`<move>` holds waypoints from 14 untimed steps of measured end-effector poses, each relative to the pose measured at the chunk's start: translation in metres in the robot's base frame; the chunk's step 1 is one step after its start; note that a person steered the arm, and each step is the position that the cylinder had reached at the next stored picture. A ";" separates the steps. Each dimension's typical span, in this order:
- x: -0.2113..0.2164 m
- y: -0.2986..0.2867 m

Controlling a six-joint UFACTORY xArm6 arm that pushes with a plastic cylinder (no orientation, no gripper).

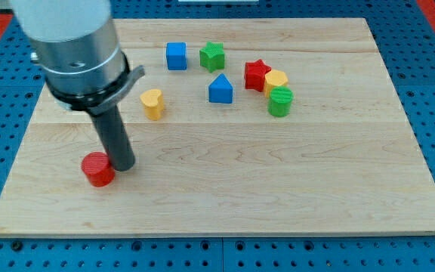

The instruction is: Move the yellow heart a bit left

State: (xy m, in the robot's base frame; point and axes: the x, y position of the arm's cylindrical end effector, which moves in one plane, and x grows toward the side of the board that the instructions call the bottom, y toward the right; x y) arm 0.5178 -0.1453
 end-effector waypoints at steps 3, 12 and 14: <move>-0.004 -0.042; -0.137 -0.001; -0.142 -0.028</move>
State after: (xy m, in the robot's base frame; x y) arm 0.3757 -0.1732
